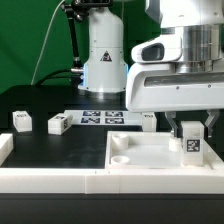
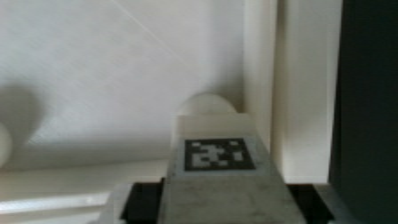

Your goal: Assemble one leg

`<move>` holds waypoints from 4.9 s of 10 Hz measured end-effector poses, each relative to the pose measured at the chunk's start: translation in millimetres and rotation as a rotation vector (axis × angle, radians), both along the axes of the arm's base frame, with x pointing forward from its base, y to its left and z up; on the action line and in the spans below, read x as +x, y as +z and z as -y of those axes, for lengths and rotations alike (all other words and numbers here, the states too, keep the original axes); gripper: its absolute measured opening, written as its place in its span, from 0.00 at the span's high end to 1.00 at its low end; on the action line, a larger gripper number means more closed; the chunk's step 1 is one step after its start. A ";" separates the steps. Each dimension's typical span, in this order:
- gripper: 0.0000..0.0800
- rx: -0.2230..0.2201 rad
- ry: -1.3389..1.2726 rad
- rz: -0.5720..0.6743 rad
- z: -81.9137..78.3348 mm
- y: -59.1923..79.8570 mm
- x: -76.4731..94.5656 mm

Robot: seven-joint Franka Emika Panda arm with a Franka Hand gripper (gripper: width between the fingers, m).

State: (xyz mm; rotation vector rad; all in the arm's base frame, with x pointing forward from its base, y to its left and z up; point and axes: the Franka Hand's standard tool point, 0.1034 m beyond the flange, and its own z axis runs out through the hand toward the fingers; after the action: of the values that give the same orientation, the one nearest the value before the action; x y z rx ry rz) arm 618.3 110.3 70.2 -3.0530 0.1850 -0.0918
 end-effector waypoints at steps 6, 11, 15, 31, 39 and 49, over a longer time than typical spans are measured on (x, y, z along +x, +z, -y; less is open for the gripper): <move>0.64 0.057 -0.527 -0.030 -1.3 -0.1 0.2; 0.64 0.132 -1.085 -0.105 -3.3 -1.1 1.3; 0.64 0.154 -1.345 -0.154 0.2 0.1 2.8; 0.19 -0.010 0.014 -0.052 6.4 -2.2 -0.5; 0.64 -0.006 -0.059 -0.058 8.4 -2.8 -0.8; 0.62 -0.023 -0.701 -0.031 35.3 -3.5 -5.2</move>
Offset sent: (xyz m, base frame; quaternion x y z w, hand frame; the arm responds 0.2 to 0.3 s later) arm -0.0056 0.0026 0.0007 0.0139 0.0139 0.3098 0.9506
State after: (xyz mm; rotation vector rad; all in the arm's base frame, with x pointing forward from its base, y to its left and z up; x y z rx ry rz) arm 613.1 75.0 66.7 -2.8501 1.2414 -0.0867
